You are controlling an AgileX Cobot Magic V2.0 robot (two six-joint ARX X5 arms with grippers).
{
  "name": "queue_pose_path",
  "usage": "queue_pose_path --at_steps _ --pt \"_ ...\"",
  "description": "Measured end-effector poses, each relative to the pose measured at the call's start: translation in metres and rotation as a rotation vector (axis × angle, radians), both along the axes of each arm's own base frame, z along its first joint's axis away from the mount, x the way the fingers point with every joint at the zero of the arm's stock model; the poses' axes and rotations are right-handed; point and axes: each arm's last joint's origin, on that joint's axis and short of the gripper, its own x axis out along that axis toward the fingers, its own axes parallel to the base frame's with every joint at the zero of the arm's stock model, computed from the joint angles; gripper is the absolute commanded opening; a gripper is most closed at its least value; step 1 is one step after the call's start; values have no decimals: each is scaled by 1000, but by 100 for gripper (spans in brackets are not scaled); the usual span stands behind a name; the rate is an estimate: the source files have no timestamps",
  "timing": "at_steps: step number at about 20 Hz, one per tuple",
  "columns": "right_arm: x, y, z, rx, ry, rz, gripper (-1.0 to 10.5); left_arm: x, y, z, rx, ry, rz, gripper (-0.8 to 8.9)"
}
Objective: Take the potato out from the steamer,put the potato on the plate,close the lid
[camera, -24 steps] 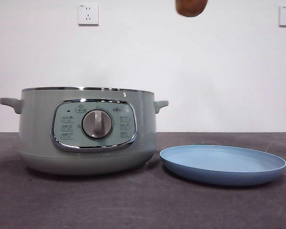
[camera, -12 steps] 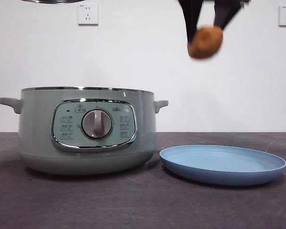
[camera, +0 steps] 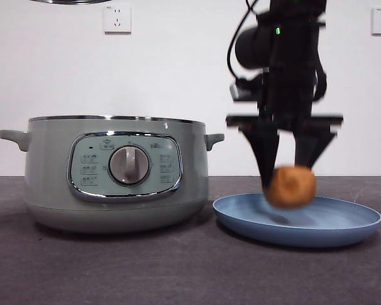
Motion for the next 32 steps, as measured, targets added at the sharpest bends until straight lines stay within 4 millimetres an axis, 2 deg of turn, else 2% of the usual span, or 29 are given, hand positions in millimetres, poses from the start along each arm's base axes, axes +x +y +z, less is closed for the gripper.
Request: queue_pose_path --at_steps 2,4,7,8,13,15,17,21,24,28,32 --pt "-4 -3 -18 11 3 -1 -3 0 0 0 0 0 0 -8" --pt "-7 -5 -18 20 -12 -5 19 0 -1 0 0 0 -3 -8" --pt "-7 -5 -18 21 -12 -9 382 -1 -2 0 0 0 -9 -8" --pt "-7 -6 -18 21 -12 -11 449 -1 -3 0 0 0 -12 -8" --pt "-11 -12 -18 13 6 -24 446 -2 -7 0 0 0 -31 -8" --pt "-17 -16 7 47 -62 -27 445 -2 -9 0 0 -2 -37 -8" --pt "-33 -24 47 102 -170 -26 445 -2 -10 2 -3 -21 -42 -8" --pt "-76 -46 114 189 -342 -26 441 3 -12 4 -12 -60 -43 -8" --pt "-115 -68 153 242 -454 -37 441 22 -17 -7 -1 -36 -46 -8" --pt "-156 -94 178 262 -517 -65 441 57 -31 -34 27 49 -55 -8" --pt "-177 -109 185 213 -541 -114 441 69 -53 -47 64 24 -61 -8"
